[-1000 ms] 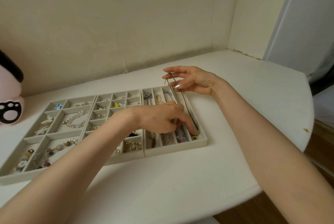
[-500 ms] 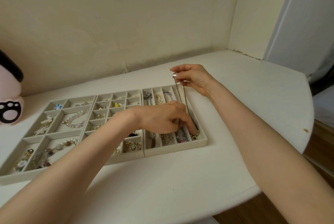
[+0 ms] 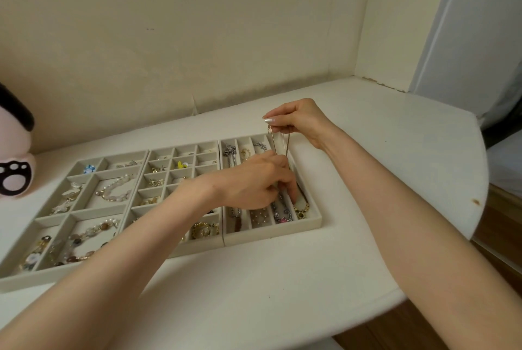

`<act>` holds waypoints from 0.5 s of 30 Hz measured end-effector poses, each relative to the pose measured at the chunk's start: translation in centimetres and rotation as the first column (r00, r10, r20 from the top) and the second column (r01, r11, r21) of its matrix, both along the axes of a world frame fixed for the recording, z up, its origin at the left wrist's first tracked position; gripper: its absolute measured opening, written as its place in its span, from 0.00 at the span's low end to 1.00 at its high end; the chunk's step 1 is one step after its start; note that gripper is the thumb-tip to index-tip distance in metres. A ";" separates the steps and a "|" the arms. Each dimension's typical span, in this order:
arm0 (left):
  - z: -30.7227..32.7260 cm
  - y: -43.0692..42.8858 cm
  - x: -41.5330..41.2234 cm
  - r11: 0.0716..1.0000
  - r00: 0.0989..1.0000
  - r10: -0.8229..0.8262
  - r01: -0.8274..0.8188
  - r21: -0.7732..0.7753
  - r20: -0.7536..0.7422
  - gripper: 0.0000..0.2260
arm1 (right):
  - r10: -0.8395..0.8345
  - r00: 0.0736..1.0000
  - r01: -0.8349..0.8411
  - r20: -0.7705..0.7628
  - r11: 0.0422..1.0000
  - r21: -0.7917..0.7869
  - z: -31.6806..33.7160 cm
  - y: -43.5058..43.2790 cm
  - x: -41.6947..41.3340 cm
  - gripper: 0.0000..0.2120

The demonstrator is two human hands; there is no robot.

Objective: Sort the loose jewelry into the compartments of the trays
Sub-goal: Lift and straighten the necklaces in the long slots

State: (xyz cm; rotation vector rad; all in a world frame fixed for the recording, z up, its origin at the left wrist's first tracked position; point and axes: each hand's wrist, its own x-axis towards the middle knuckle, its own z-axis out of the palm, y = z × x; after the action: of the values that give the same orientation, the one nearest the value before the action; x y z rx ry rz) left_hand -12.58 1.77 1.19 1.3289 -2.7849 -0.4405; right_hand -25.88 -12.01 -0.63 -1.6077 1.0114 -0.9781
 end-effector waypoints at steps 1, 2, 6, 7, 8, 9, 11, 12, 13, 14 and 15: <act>0.0 0.0 0.0 1.000 1.000 -0.006 0.006 0.003 -0.002 0.20 | -0.005 1.000 0.005 -0.001 1.000 -0.002 0.0 0.0 0.0 0.07; 0.0 0.0 -0.1 1.000 1.000 -0.010 0.010 0.008 -0.005 0.20 | -0.008 1.000 0.008 -0.004 1.000 -0.003 0.0 0.0 0.0 0.05; 0.0 0.1 -0.1 0.999 0.999 -0.021 0.022 0.044 -0.026 0.20 | -0.005 1.000 0.005 -0.016 1.000 -0.021 -0.2 -0.1 0.2 0.02; 0.0 0.1 -0.2 0.999 0.999 -0.023 0.024 0.048 -0.029 0.20 | -0.005 1.000 0.005 -0.015 1.000 -0.029 -0.2 -0.1 0.2 0.03; 0.0 0.1 -0.2 0.998 0.999 -0.026 0.027 0.051 -0.030 0.20 | -0.004 1.000 0.004 -0.012 0.999 -0.033 -0.2 -0.2 0.1 0.04; 0.1 0.2 -0.2 0.998 0.999 -0.029 0.030 0.054 -0.030 0.20 | -0.001 1.000 0.001 -0.008 0.999 -0.034 -0.2 -0.2 0.1 0.05; 0.1 0.2 -0.1 0.998 0.999 -0.033 0.035 0.061 -0.036 0.20 | 0.010 1.000 -0.010 0.003 1.000 -0.028 -0.3 -0.2 0.0 0.06; 0.1 0.1 -0.1 0.997 0.999 -0.031 0.034 0.064 -0.043 0.20 | 0.013 1.000 -0.012 0.005 1.000 -0.029 -0.4 -0.2 0.0 0.06; 0.0 0.1 0.0 0.997 0.998 -0.029 0.032 0.064 -0.049 0.20 | 0.011 1.000 -0.011 0.004 0.999 -0.031 -0.4 -0.2 0.1 0.05; 0.0 0.0 0.0 0.998 0.998 -0.029 0.032 0.063 -0.055 0.21 | 0.008 1.000 -0.008 0.003 0.999 -0.033 -0.4 -0.2 0.1 0.04; -0.1 0.0 0.0 0.998 0.998 -0.032 0.035 0.059 -0.060 0.22 | 0.002 1.000 -0.002 0.004 1.000 -0.031 -0.4 -0.2 0.1 0.02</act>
State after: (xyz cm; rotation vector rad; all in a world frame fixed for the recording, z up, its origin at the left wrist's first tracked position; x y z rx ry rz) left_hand -12.58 1.78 1.11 1.2597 -2.7702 -0.5603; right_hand -25.79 -12.22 -1.07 -1.6319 0.9961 -0.9997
